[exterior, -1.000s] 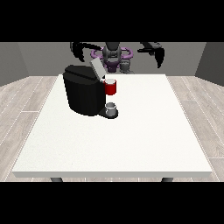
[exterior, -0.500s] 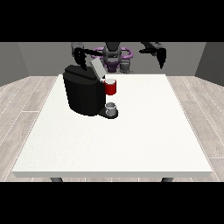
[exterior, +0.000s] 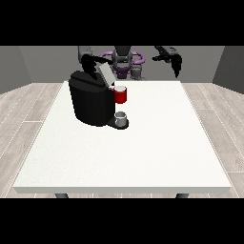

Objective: Insert the coffee pod into the coffee machine and close the lid

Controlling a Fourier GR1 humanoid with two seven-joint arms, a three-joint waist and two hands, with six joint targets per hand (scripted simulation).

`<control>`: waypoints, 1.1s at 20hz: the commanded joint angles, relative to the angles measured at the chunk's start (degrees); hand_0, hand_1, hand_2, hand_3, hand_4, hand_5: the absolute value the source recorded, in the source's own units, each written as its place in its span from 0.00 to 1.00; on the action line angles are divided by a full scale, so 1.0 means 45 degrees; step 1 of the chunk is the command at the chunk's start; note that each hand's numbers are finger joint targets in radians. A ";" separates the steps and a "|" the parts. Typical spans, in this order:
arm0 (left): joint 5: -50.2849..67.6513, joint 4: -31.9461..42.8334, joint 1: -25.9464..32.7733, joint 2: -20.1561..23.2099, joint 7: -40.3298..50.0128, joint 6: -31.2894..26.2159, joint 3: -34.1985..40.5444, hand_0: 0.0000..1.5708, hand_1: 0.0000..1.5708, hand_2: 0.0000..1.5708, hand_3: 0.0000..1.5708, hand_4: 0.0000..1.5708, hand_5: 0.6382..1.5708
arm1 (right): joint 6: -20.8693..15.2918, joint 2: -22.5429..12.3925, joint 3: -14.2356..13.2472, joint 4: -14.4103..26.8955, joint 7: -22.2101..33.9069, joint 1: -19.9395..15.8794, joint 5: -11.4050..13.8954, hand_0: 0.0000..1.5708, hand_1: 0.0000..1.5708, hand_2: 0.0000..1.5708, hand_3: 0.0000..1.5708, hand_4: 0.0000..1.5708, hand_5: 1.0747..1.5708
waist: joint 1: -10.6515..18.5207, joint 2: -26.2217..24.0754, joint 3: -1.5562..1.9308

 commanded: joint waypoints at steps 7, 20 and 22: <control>0.0053 0.0072 -0.0185 0.0282 -0.0205 0.0219 -0.0101 0.00 0.00 0.00 0.00 0.00 1.00 | -0.0309 0.0377 0.0316 0.1015 -0.0139 -0.1016 0.0620 0.00 0.00 0.00 0.00 0.00 1.00 | 0.0221 0.0479 0.0031; 0.0314 0.0793 0.0173 0.0450 -0.0310 0.0228 -0.0022 0.00 0.00 0.00 0.00 0.12 1.00 | 0.0064 0.0617 0.1018 0.0787 0.0789 -0.1719 0.0978 0.00 0.00 0.00 0.00 0.00 1.00 | 0.0114 -0.0287 0.0028; 0.0053 0.0446 -0.0103 0.0028 -0.0926 0.0330 -0.0520 0.00 0.00 0.00 0.00 0.10 1.00 | -0.0688 0.0669 0.1018 0.1099 -0.0076 -0.2048 0.1498 0.00 0.00 0.00 0.00 0.14 1.00 | 0.0627 0.0567 0.0029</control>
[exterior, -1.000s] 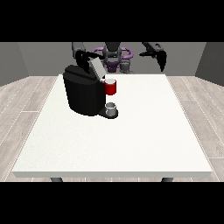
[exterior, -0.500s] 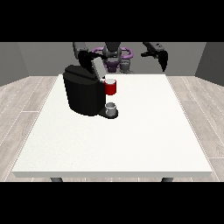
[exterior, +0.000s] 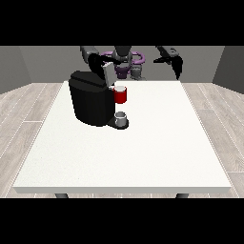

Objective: Insert the coffee pod into the coffee machine and close the lid

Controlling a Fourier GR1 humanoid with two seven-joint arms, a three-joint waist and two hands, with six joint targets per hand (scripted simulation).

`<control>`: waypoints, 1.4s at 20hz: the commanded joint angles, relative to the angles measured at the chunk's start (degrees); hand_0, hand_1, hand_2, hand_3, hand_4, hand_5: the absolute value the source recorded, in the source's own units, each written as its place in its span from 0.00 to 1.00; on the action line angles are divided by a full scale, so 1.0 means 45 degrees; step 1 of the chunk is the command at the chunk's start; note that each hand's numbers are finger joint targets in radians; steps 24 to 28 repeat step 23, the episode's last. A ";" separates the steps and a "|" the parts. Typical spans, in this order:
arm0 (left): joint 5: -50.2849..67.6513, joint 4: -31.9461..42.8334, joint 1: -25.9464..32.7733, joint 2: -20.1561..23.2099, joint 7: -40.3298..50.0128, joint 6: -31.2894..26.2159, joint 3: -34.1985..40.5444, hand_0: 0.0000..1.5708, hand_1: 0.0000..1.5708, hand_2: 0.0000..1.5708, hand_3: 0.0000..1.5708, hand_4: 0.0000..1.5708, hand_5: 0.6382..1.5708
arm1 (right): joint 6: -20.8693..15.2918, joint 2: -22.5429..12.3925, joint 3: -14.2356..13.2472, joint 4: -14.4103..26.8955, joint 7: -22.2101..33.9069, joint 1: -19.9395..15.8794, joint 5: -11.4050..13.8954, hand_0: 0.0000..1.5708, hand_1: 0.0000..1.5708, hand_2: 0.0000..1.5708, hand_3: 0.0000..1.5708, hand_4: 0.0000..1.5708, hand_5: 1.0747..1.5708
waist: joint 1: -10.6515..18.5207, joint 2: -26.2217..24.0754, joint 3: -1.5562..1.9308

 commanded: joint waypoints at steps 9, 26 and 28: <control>-0.0065 -0.0318 -0.0970 -0.0192 -0.0289 0.0017 -0.0459 0.00 0.00 0.00 0.00 0.11 1.00 | 0.0014 -0.0065 0.0912 -0.0555 0.0435 -0.0830 0.0675 0.00 0.00 0.00 0.00 0.05 1.00 | 0.0463 0.0179 -0.0073; -0.0137 0.0456 0.1207 -0.0630 -0.0657 0.0645 -0.0327 0.00 0.00 0.00 0.00 0.12 1.00 | -0.0315 0.1707 0.3381 -0.2695 -0.1395 0.4340 -0.1671 0.00 0.00 0.00 0.00 0.10 1.00 | -0.1523 -0.2286 -0.0067; -0.0137 0.0456 0.1207 -0.0630 -0.0657 0.0645 -0.0327 0.00 0.00 0.00 0.00 0.12 1.00 | -0.0315 0.1707 0.3381 -0.2695 -0.1395 0.4340 -0.1671 0.00 0.00 0.00 0.00 0.10 1.00 | -0.1523 -0.2286 -0.0067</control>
